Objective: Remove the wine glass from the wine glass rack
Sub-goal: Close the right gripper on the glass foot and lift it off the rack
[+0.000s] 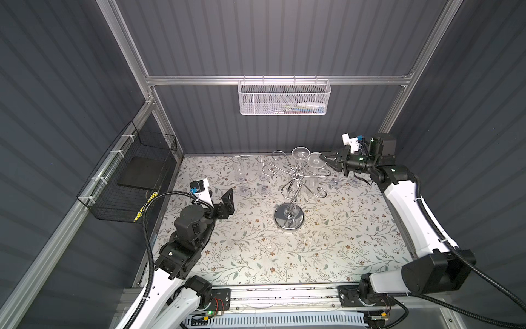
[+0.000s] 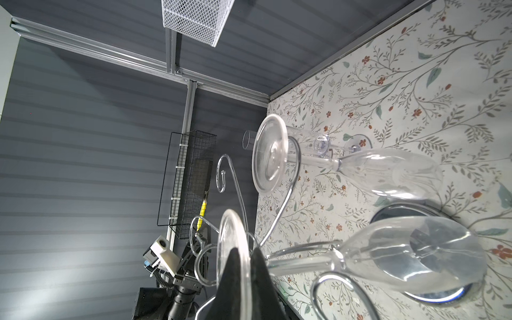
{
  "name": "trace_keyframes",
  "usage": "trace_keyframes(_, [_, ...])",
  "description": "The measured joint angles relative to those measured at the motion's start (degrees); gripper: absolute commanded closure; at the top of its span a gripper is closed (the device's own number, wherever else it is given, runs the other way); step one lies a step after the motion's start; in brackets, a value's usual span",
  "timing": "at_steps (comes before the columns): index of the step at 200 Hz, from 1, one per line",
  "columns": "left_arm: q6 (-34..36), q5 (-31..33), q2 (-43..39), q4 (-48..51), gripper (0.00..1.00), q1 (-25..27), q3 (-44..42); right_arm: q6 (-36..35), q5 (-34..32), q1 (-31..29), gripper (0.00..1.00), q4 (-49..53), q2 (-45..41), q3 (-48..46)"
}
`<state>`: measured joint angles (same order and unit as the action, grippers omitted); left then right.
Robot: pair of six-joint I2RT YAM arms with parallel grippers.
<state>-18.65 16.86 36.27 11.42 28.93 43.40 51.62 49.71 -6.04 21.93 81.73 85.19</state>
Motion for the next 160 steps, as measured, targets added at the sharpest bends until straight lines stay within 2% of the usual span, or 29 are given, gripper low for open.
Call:
trace_keyframes(42, [0.0, 0.1, 0.1, 0.3, 0.17, 0.0, 0.0, -0.9, -1.2, 0.1, 1.0, -0.6, 4.5, 5.7])
trace_keyframes(83, [-0.1, -0.1, 1.1, 1.4, 0.17, 0.0, 1.9, -5.2, -3.5, 1.6, 1.0, -0.7, 7.2, 10.5])
trace_keyframes(128, [-2.0, -2.2, 3.3, 1.9, 0.16, 0.0, 7.8, -10.9, -5.9, 4.0, 1.0, -4.8, 6.0, 12.5])
trace_keyframes(160, [-4.0, -6.2, 5.7, 1.9, 0.15, 0.0, 12.3, -15.7, -6.3, 4.6, 1.0, -9.1, 2.8, 12.6])
